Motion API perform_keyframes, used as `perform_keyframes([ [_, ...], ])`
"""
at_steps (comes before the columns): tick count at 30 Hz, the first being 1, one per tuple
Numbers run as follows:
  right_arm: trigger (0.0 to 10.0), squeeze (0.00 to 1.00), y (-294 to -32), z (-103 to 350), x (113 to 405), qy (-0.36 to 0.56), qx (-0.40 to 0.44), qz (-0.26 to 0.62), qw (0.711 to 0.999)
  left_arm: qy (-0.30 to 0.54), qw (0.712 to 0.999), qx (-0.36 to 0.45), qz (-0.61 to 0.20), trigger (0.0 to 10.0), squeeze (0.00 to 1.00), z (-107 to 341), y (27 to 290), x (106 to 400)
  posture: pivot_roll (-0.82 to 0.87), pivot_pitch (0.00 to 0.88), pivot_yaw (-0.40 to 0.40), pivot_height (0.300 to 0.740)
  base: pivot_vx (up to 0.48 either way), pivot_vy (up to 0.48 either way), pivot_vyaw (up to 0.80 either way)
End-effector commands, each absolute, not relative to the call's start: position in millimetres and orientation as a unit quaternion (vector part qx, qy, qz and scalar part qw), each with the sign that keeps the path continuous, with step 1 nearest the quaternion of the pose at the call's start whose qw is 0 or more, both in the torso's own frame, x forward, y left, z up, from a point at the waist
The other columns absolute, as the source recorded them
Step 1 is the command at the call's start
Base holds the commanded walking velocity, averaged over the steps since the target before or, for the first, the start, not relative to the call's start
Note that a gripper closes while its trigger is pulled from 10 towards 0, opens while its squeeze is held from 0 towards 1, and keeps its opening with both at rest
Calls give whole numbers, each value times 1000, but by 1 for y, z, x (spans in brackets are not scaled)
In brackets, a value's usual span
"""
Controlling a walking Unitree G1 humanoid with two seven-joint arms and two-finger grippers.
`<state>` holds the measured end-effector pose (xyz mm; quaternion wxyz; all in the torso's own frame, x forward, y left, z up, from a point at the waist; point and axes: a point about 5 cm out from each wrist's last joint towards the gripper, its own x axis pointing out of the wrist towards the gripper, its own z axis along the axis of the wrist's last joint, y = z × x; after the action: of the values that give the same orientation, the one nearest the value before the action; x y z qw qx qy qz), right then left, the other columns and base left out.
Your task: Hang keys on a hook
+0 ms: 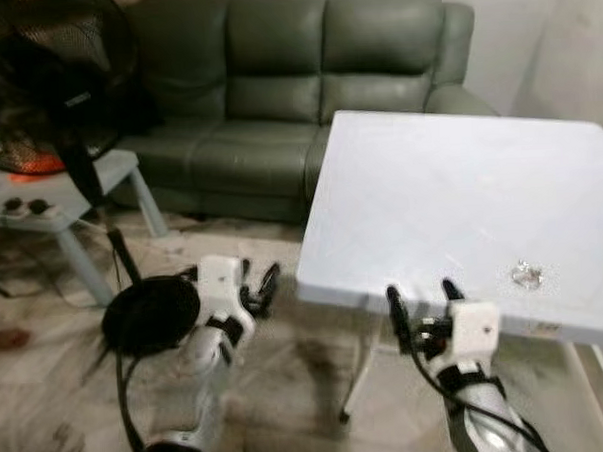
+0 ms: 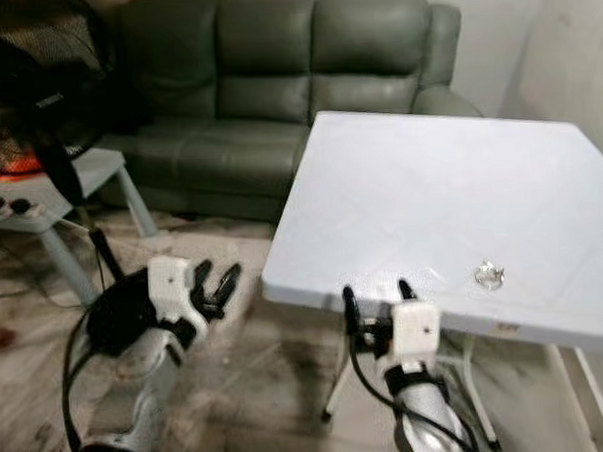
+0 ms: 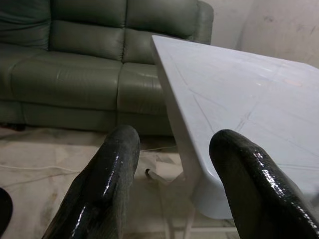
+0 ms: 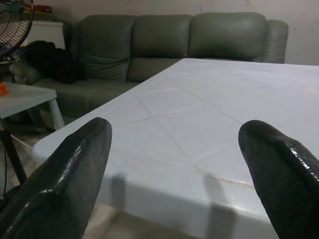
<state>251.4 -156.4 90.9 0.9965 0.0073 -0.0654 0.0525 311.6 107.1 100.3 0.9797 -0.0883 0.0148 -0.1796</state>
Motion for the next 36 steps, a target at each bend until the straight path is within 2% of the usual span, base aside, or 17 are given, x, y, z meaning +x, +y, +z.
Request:
perform_keyframes([
  [1,10000,0,-163,91,250,-65,9,38,997,16,978,-79,-191,10000,0,101,100,311,-86,0,2,740,0,0,0],
  [15,10000,0,-163,91,250,-64,10,39,997,15,978,-74,-194,10000,0,102,99,311,-85,0,1,740,0,0,0],
  [36,10000,0,-162,91,249,-64,12,39,997,17,977,-77,-198,10000,0,102,97,310,-86,0,0,740,0,-271,0],
])
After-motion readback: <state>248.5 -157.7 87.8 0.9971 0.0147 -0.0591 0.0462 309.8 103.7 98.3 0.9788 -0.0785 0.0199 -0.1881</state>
